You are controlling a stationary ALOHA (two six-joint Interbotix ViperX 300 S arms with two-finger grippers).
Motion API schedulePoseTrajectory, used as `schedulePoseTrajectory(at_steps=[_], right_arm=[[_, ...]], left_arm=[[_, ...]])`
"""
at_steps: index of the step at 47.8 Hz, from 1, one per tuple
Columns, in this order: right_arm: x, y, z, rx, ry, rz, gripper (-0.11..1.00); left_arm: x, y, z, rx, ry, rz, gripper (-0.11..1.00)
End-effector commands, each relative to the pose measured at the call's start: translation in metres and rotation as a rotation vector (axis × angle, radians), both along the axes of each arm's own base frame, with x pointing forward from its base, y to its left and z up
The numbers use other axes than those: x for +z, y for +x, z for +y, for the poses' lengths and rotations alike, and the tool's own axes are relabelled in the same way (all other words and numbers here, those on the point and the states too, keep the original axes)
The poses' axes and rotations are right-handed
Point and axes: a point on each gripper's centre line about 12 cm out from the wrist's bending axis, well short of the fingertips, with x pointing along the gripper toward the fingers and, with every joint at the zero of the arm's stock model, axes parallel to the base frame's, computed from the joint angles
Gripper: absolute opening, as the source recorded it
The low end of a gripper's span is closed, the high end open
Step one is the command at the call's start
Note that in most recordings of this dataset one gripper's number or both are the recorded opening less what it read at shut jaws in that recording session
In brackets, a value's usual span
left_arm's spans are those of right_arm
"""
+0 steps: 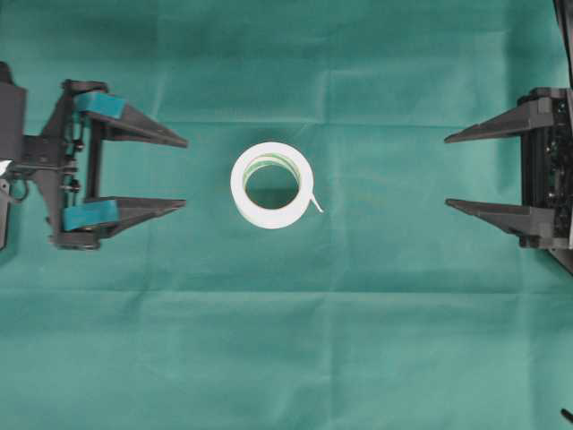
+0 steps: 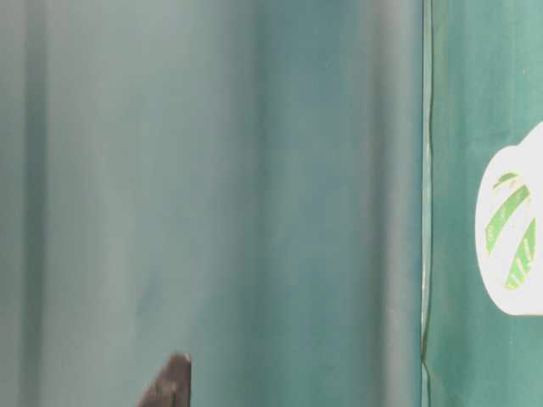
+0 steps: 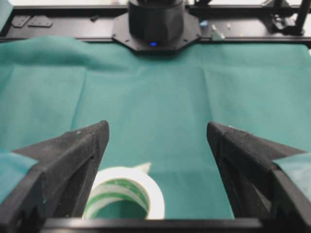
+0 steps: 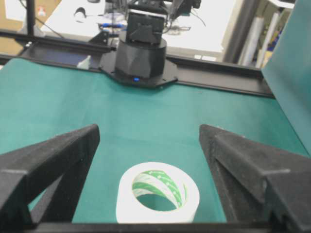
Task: Peel off the duct tape with your right arm.
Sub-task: 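Move the left gripper toward the white tape roll, then lower the open left gripper over the tape roll's rim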
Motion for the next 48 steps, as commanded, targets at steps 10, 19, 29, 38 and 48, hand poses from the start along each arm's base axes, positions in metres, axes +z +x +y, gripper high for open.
schedulePoseTrajectory(at_steps=[10, 19, 29, 38, 48], right_arm=[[0.005, 0.002, 0.0, -0.002, 0.006, -0.017, 0.75], [0.003, 0.001, 0.0, -0.001, 0.009, -0.012, 0.75], [0.001, 0.001, 0.0, -0.002, 0.012, -0.008, 0.75], [0.0, 0.0, 0.0, -0.002, 0.012, -0.005, 0.75], [0.0, 0.0, 0.0, -0.002, 0.014, -0.003, 0.75]], left_arm=[[0.01, 0.033, 0.001, 0.005, 0.005, -0.002, 0.93], [0.006, 0.044, 0.004, 0.013, 0.002, 0.06, 0.93], [0.003, 0.059, 0.007, 0.019, 0.004, 0.207, 0.93], [-0.006, 0.072, 0.009, 0.017, 0.021, 0.399, 0.93], [-0.019, 0.086, 0.01, -0.025, 0.112, 0.599, 0.93]])
